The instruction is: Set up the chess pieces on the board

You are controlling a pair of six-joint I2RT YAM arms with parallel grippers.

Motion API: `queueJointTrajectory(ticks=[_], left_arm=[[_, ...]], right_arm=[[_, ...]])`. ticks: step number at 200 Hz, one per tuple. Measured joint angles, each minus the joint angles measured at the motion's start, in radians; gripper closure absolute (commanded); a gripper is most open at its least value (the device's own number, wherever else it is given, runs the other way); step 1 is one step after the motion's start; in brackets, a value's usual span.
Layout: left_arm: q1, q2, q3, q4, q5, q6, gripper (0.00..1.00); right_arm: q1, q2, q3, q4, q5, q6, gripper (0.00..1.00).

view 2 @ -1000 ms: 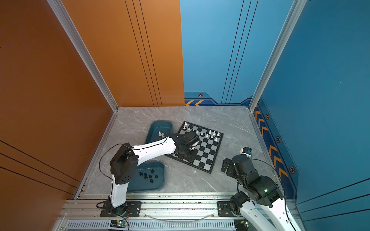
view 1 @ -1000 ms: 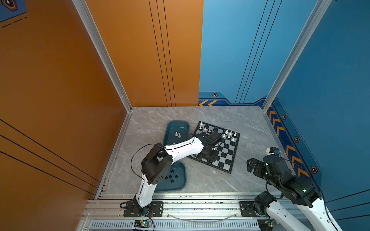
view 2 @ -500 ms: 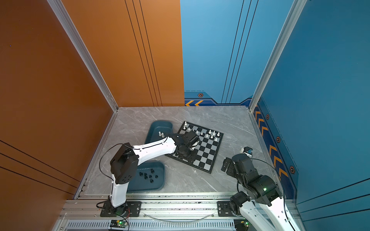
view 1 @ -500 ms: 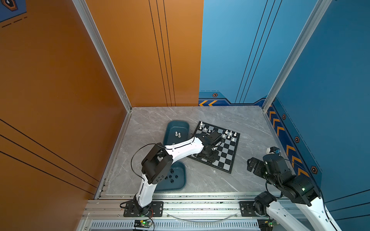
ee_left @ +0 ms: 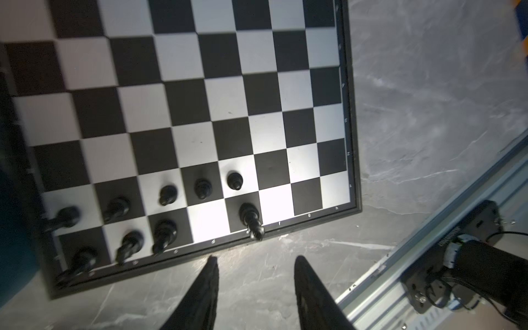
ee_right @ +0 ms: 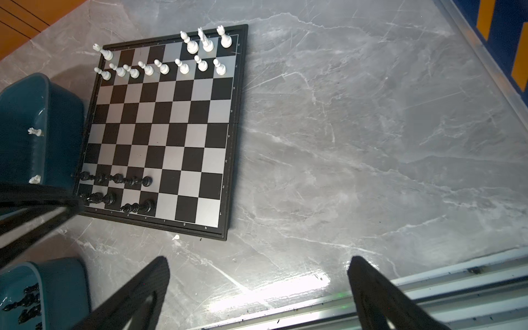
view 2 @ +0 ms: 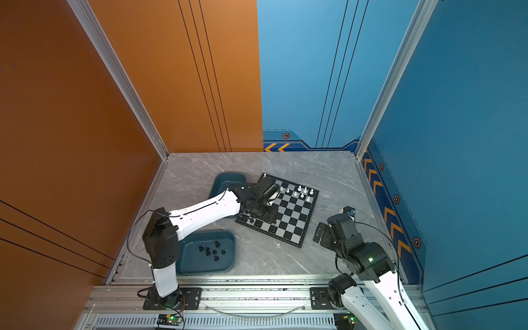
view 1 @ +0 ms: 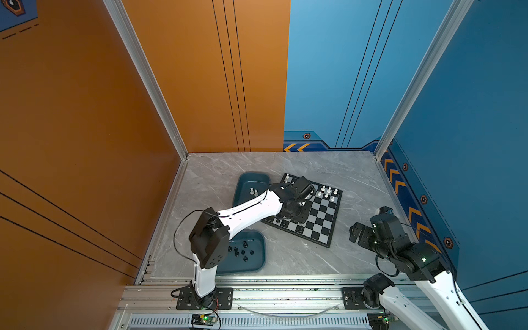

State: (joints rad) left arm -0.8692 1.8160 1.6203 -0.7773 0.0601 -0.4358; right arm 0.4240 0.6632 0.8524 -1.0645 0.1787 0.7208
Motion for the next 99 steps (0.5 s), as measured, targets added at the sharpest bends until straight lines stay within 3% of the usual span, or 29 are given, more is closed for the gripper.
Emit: queueJointTrajectory(ticks=[37, 65, 81, 99], left_arm=[[0.144, -0.322, -0.205, 0.007, -0.027, -0.058, 0.49], [0.243, -0.544, -0.464, -0.023, -0.057, -0.112, 0.45], [0.308, -0.668, -0.629, -0.048, -0.058, -0.15, 0.44], [0.431, -0.811, -0.782, -0.095, -0.06, -0.196, 0.39]], right_arm=[[0.026, 0.169, 0.056, 0.107, -0.04, -0.026, 0.0], [0.146, 0.37, 0.173, 0.17, -0.052, -0.06, 0.0], [0.251, 0.528, 0.279, 0.206, -0.057, -0.098, 0.06], [0.349, 0.699, 0.402, 0.244, -0.076, -0.15, 0.21]])
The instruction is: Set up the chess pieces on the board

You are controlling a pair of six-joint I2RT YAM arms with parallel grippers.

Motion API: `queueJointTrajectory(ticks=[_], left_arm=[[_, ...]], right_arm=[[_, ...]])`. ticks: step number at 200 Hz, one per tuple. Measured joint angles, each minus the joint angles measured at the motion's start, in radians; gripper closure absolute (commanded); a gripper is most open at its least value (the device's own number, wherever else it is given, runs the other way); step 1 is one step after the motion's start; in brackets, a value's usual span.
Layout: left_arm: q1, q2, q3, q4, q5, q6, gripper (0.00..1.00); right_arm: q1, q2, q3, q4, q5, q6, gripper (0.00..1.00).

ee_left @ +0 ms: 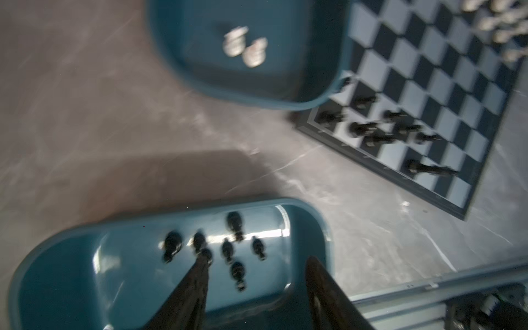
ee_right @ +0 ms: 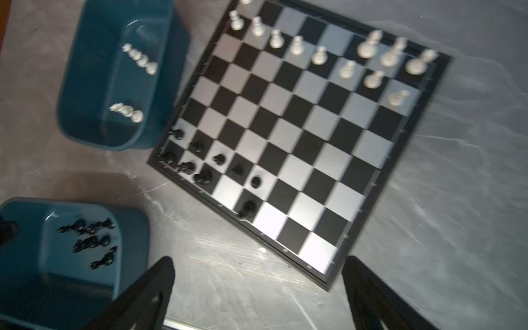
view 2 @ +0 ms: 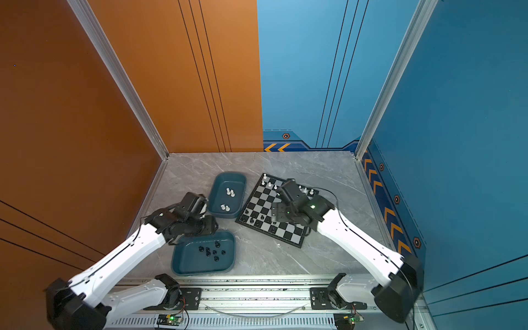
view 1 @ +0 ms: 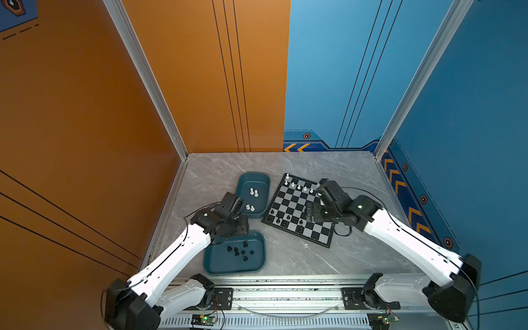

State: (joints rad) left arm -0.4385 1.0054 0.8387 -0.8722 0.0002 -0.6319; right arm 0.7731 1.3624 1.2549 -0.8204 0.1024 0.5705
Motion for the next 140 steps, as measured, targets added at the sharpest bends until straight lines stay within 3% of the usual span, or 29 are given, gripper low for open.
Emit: queueJointTrajectory(ticks=[26, 55, 99, 140], left_arm=[[0.135, -0.169, -0.094, -0.05, -0.007, -0.057, 0.36], [0.218, -0.193, -0.094, -0.054, 0.005, -0.074, 0.35], [0.493, -0.065, -0.058, -0.055, 0.083, -0.056, 0.35], [0.718, 0.007, 0.029, -0.04, 0.171, -0.008, 0.34]], right_arm=[[0.09, 0.206, 0.153, 0.03, -0.05, -0.051, 0.36], [0.15, 0.391, 0.319, 0.027, -0.117, -0.095, 0.52], [0.221, 0.605, 0.547, 0.002, -0.204, -0.138, 0.55], [0.276, 0.719, 0.63, -0.027, -0.264, -0.161, 0.56]])
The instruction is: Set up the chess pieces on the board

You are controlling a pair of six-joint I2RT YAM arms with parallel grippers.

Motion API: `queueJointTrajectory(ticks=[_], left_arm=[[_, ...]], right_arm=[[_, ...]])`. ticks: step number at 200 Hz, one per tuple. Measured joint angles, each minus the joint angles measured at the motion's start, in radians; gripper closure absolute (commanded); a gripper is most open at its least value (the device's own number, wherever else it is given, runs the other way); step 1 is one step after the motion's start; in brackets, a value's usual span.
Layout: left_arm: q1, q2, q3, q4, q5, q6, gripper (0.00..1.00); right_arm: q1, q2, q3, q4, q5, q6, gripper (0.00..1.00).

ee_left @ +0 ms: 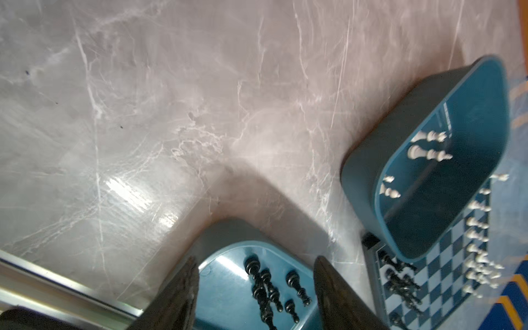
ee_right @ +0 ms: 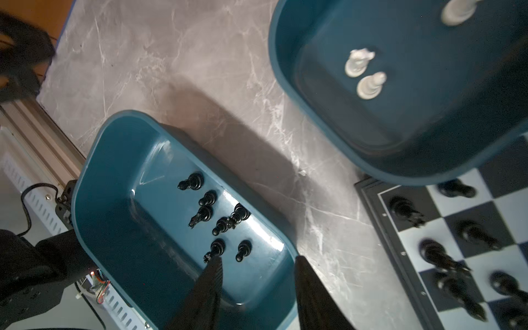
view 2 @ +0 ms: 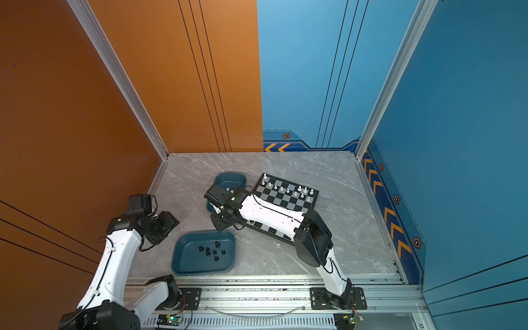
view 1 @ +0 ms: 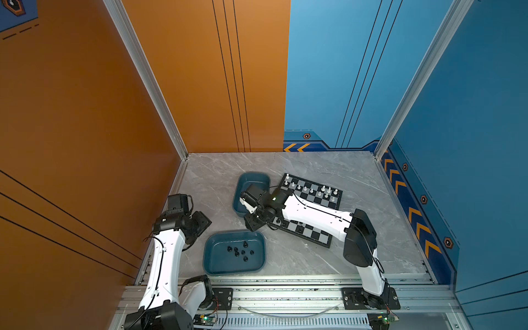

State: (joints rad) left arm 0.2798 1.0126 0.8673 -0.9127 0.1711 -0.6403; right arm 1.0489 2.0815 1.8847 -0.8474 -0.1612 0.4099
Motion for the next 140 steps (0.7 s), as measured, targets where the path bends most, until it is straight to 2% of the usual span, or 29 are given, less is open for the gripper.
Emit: queueJointTrajectory(ticks=[44, 140], left_arm=[[0.074, 0.041, 0.016, 0.014, 0.058, 0.062, 0.35], [0.079, 0.03, 0.016, 0.014, 0.092, 0.071, 0.37]], right_arm=[[0.047, 0.092, 0.026, -0.019, -0.02, -0.003, 0.58], [0.08, 0.142, 0.044, -0.035, -0.022, -0.03, 0.67]])
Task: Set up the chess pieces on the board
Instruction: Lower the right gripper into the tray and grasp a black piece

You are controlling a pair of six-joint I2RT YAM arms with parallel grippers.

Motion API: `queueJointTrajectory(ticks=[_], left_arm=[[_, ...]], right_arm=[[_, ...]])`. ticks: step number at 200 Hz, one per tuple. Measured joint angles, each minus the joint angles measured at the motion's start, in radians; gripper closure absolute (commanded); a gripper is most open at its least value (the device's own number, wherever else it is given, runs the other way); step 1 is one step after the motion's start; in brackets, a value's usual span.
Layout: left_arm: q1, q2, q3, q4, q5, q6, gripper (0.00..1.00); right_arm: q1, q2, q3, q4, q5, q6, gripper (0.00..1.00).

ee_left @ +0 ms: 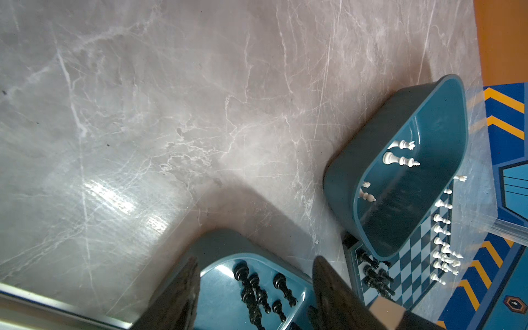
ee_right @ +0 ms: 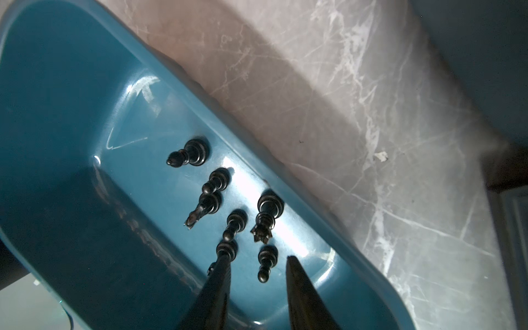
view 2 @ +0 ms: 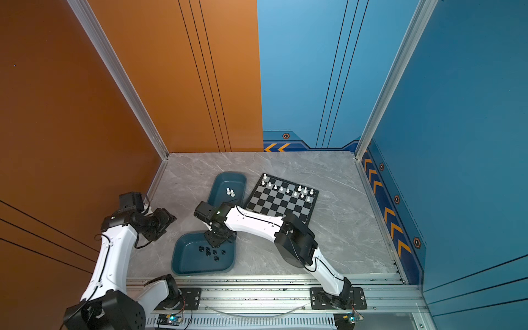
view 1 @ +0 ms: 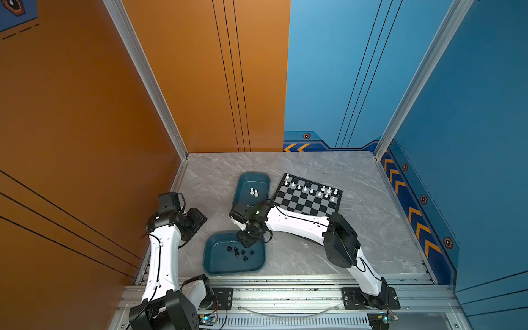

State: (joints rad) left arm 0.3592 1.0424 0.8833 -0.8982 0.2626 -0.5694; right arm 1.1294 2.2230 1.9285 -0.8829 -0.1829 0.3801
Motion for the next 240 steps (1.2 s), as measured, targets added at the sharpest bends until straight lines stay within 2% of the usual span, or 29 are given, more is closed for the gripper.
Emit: queueJointTrajectory(ticks=[218, 240], left_arm=[[0.001, -0.026, 0.0, 0.0, 0.0, 0.0, 0.38], [0.001, -0.026, 0.0, 0.0, 0.0, 0.002, 0.38]], right_arm=[[-0.011, 0.109, 0.079, -0.008, -0.031, -0.017, 0.72], [-0.011, 0.112, 0.079, -0.008, -0.031, -0.016, 0.77]])
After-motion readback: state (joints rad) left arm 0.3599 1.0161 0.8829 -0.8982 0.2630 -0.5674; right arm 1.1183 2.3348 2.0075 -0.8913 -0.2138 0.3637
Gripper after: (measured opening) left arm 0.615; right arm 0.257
